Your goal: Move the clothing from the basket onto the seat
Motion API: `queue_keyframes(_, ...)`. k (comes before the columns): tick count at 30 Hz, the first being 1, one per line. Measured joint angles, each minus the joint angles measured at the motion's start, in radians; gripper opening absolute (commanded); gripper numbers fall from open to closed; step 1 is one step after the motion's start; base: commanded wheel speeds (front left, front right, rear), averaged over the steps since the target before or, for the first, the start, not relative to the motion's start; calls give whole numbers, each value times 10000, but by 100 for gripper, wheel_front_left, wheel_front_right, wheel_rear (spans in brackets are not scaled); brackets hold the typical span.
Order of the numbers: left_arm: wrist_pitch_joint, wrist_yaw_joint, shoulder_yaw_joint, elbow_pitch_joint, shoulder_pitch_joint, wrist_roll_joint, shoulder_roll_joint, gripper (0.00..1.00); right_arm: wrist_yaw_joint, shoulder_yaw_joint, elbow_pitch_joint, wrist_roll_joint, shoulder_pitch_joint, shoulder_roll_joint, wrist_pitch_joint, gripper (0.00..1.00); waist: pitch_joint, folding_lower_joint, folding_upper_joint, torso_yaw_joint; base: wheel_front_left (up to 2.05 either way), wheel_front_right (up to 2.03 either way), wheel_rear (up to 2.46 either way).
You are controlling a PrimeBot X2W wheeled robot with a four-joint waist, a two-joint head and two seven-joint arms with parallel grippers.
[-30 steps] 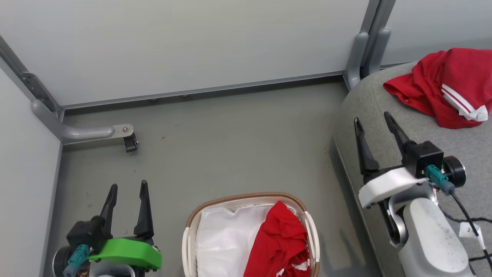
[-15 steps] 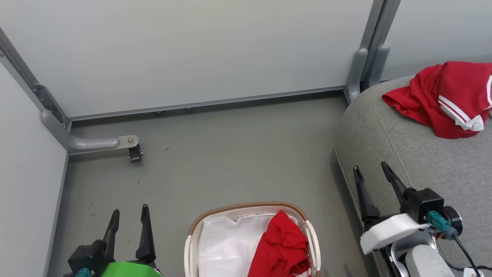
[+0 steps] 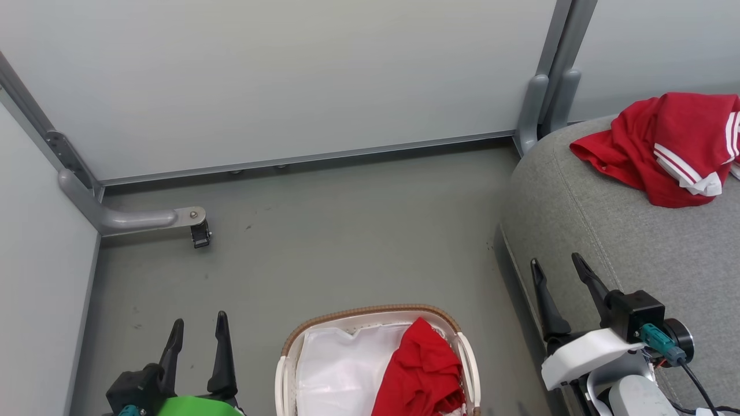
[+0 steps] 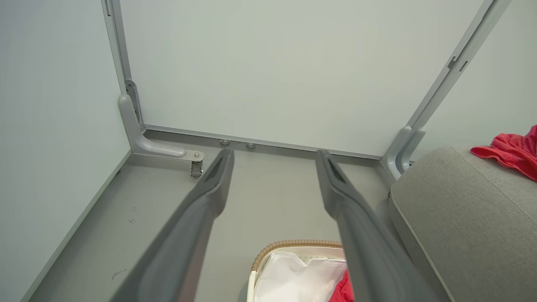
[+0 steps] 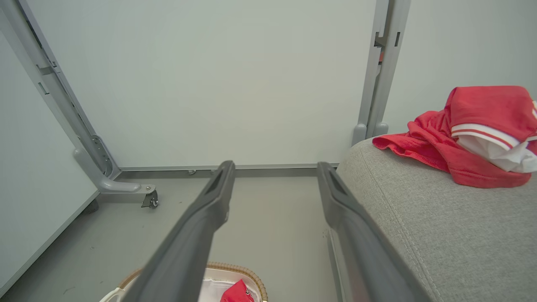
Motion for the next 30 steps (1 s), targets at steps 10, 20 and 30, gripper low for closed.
queue_keyframes(10, 0, -42, 10, 21, -4, 10, -2, 100, 0, 67, 54, 35, -12, 0, 0, 100, -10, 0, 0, -31, 0, 0, 0)
queue_keyframes(20, 0, -44, -27, 13, -18, 90, -2, 100, 0, 36, 40, 40, -41, 0, 0, 100, 80, 0, 0, -11, 0, 0, 0)
queue_keyframes(30, -2, -136, -585, 274, -650, 368, -2, 100, 0, -174, -171, -86, -379, 2, 0, 100, 563, 0, 0, 1, 0, 0, 0)
